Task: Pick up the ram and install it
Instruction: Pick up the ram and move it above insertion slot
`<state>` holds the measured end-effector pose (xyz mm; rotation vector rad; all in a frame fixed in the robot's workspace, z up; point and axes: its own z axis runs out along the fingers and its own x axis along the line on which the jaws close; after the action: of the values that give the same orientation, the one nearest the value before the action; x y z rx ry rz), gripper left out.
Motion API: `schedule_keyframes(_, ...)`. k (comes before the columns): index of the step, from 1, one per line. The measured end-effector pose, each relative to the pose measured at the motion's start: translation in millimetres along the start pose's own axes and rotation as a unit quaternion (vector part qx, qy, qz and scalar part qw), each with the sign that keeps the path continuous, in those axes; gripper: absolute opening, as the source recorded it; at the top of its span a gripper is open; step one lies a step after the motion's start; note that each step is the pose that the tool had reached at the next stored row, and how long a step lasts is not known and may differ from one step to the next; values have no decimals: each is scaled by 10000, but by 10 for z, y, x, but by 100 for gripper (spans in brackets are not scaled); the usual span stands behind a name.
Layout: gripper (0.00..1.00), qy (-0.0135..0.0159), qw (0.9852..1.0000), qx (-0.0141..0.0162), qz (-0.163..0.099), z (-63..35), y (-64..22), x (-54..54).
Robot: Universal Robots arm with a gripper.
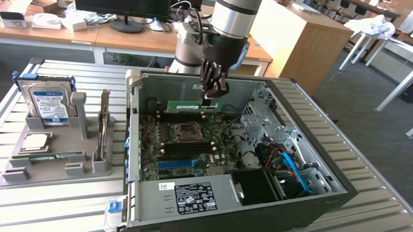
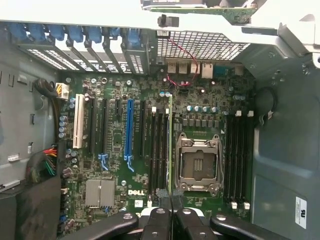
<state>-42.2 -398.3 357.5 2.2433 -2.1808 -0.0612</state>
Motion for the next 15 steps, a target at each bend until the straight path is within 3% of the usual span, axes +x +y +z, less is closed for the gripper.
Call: schedule_keyframes(15, 11, -3, 10000, 1, 60, 7, -41, 5)
